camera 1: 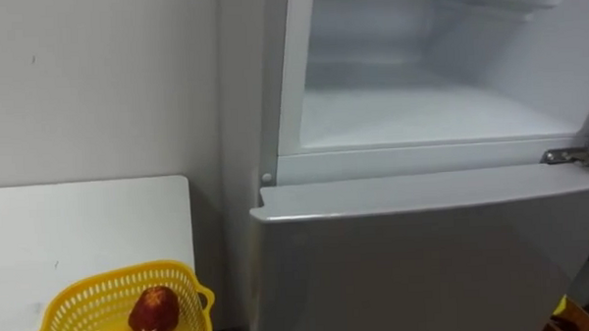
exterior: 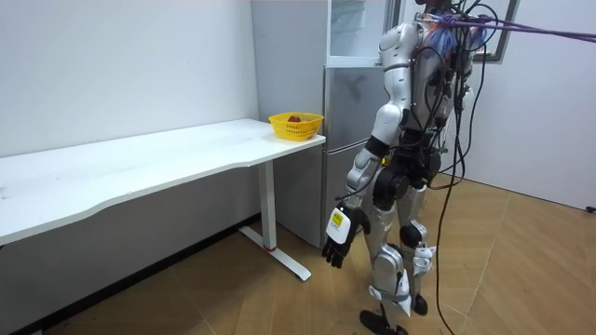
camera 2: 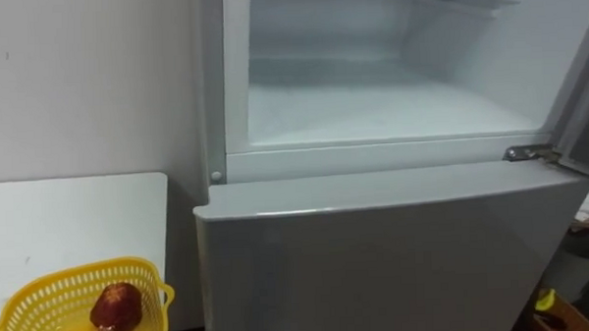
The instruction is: Retrieve from the upper fridge
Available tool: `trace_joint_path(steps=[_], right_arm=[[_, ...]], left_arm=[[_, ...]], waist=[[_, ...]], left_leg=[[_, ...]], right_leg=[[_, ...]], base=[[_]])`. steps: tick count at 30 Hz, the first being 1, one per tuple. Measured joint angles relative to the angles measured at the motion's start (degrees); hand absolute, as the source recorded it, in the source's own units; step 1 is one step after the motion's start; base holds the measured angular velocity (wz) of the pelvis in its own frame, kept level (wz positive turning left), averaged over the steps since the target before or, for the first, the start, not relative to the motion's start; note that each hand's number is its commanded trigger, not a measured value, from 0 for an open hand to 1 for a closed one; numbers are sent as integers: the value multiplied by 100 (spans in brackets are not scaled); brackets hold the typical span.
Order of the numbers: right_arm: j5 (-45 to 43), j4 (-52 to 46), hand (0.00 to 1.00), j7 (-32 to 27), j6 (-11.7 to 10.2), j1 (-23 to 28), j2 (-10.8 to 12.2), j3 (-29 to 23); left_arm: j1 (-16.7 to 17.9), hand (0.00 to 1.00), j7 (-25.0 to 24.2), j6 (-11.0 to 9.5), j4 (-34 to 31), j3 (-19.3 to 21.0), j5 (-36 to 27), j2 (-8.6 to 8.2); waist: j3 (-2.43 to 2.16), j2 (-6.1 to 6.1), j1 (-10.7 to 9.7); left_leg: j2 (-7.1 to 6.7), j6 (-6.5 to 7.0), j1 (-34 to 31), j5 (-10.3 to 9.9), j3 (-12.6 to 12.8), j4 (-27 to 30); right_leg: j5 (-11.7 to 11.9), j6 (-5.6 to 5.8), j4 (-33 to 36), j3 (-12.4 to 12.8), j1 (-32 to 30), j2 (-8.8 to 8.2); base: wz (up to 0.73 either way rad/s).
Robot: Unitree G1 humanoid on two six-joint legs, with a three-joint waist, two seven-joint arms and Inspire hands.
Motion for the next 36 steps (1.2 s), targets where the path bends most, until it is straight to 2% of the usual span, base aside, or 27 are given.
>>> trace_joint_path(steps=[2, 6, 11, 15, 17, 20, 23, 28, 36], right_arm=[[-20, -279, 0, 23, -1, -86, -85, 132], [140, -742, 0, -9, 63, -94, -85, 363], [493, -1373, 0, -95, 87, -281, -85, 412], [912, -1695, 0, -194, 78, -307, -84, 374], [1453, -2001, 0, -246, 65, -305, -75, 308], [2138, -2462, 0, -370, -40, -304, -57, 206], [2370, -2511, 0, -371, -211, -305, -57, 195], [2571, -2511, 0, -228, -452, -304, -43, 207], [2658, -2507, 0, 28, -471, -285, -24, 205]], left_arm=[[13, 0, -1, -3, 0, -36, 4, 26], [9, 0, 12, -36, 0, -37, -2, 20], [-6, 0, 177, -146, 0, -37, -2, 20], [3, 0, 271, -159, 2, -32, -2, -47], [0, 0, 284, -165, 24, -30, 3, -114], [-24, 0, 351, -249, 29, -34, -1, -158], [-23, 0, 361, -286, 32, -38, 0, -164], [-22, 0, 340, -287, 33, -48, -4, -164], [-35, 0, 305, -297, 159, -38, -4, -163]], waist=[[9, -21, -3], [9, -46, 7], [-20, 17, 4], [-33, 83, 6], [-36, 126, 2], [-15, 167, -1], [-2, 217, 4], [5, 273, 20], [3, 292, 9]], left_leg=[[12, 0, 61, 0, 1, 0], [22, -2, 48, -2, 1, 10], [30, 0, -38, -2, -2, 29], [33, -2, -56, 1, 11, 25], [33, -2, -41, 2, 33, 25], [44, -3, -44, 1, 126, 23], [57, -3, -42, 1, 284, 24], [79, -5, -36, 0, 305, 28], [88, -7, -35, 0, 312, 29]], right_leg=[[6, -10, 5, 6, 57, 12], [-3, -17, 0, 37, 42, 23], [21, -27, 47, 42, -44, 27], [23, -32, 101, 43, -102, 28], [22, -33, 92, 25, -86, 26], [22, -33, 70, 19, -50, 27], [22, -33, 31, 16, -16, 25], [24, -39, -15, 12, -27, 42], [18, -49, -23, 23, -17, 51]], base=[[0], [0], [0], [-2], [-5], [-2], [0], [1], [0]])
